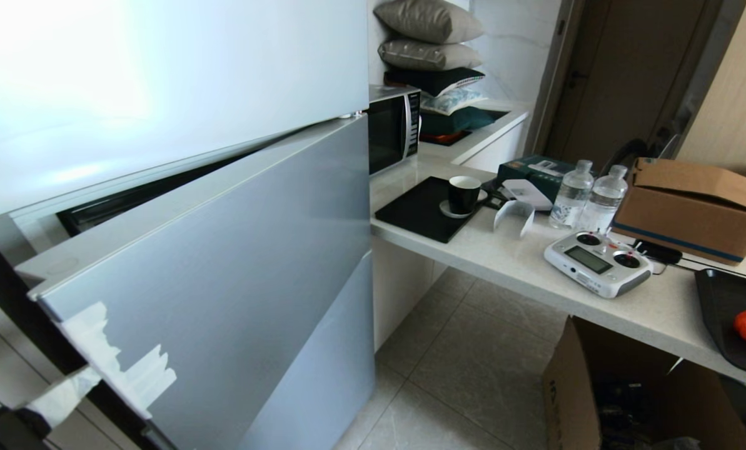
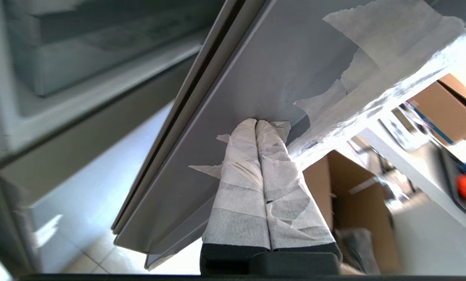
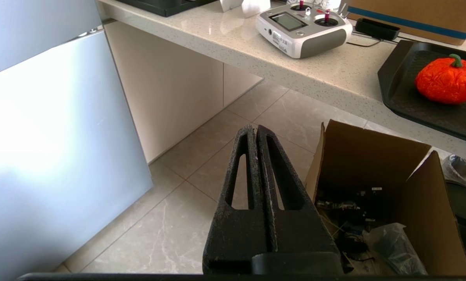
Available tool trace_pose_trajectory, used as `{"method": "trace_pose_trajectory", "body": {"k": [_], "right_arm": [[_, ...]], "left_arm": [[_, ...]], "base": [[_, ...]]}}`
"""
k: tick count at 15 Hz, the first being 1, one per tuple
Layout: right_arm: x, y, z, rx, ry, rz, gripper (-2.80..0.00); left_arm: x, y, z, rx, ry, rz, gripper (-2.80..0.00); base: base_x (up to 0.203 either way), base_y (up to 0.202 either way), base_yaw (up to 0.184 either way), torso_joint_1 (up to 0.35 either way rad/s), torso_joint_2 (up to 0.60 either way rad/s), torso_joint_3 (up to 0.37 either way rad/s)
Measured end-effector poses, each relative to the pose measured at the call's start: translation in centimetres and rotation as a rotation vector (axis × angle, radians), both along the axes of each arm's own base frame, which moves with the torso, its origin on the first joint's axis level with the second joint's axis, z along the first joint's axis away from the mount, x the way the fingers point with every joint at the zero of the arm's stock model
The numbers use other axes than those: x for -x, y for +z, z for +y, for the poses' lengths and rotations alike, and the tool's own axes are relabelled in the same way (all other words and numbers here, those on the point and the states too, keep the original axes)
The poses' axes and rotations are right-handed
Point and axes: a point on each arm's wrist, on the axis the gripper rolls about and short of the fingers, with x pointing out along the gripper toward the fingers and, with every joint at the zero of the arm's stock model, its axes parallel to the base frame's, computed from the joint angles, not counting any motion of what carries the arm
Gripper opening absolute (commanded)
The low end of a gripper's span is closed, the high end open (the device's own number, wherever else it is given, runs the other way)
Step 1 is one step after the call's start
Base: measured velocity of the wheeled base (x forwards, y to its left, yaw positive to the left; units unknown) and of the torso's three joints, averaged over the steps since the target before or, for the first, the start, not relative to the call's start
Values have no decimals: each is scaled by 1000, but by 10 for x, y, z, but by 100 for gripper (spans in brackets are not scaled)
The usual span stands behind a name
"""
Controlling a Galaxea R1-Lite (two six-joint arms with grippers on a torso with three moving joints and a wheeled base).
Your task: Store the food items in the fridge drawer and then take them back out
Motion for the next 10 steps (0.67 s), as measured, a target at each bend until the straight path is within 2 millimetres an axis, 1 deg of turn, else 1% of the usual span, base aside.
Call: {"method": "trace_pose_trajectory", "body": {"k": [4, 10], "right_arm": [[0, 0, 0, 0, 0, 0, -280], [0, 0, 0, 0, 0, 0, -280]], "left_arm": [[-1, -1, -1, 7, -57, 11, -280], [-1, -3, -2, 10, -76, 17, -280]], "base": [[0, 0, 0, 0, 0, 0], [0, 0, 0, 0, 0, 0]]}}
